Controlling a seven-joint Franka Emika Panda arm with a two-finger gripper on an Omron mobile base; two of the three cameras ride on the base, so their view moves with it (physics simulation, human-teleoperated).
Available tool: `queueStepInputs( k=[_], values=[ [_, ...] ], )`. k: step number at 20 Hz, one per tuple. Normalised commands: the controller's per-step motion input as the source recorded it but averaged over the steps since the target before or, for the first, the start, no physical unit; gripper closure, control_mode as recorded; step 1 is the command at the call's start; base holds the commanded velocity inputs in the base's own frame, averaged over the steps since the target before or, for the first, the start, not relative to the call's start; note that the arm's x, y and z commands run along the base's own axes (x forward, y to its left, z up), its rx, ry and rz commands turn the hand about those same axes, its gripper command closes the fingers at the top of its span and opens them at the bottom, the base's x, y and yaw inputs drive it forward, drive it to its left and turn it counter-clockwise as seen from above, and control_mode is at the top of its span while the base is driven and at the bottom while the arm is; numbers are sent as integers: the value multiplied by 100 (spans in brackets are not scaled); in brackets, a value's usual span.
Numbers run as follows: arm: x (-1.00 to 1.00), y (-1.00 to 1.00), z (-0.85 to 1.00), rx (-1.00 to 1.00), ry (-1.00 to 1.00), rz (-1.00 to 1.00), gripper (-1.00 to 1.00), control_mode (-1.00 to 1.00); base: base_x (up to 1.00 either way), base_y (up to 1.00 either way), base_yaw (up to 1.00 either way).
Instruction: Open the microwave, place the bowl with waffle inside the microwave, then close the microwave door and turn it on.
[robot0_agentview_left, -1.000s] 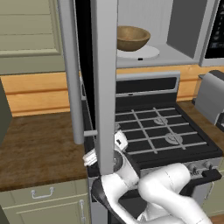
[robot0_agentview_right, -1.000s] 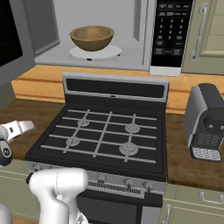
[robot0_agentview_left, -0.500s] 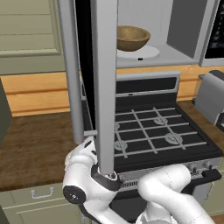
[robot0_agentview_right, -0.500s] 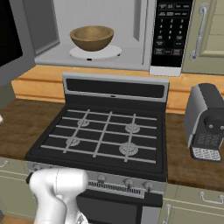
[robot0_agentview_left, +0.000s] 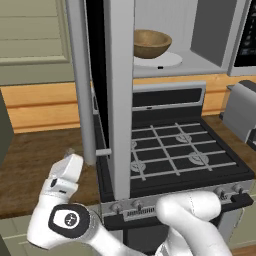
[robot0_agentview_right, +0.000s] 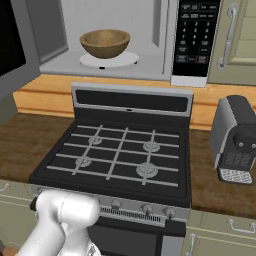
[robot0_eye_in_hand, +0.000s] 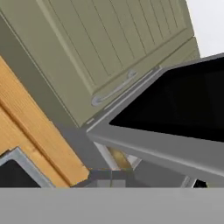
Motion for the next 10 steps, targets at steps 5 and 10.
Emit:
queueStepInputs(
  k=[5,10],
  values=[
    [-18,-19,99,-1,-25,-13,100,-100,0,0,0],
    [-4,-86,98,8,-2,-7,100,-100,0,0,0]
  ],
)
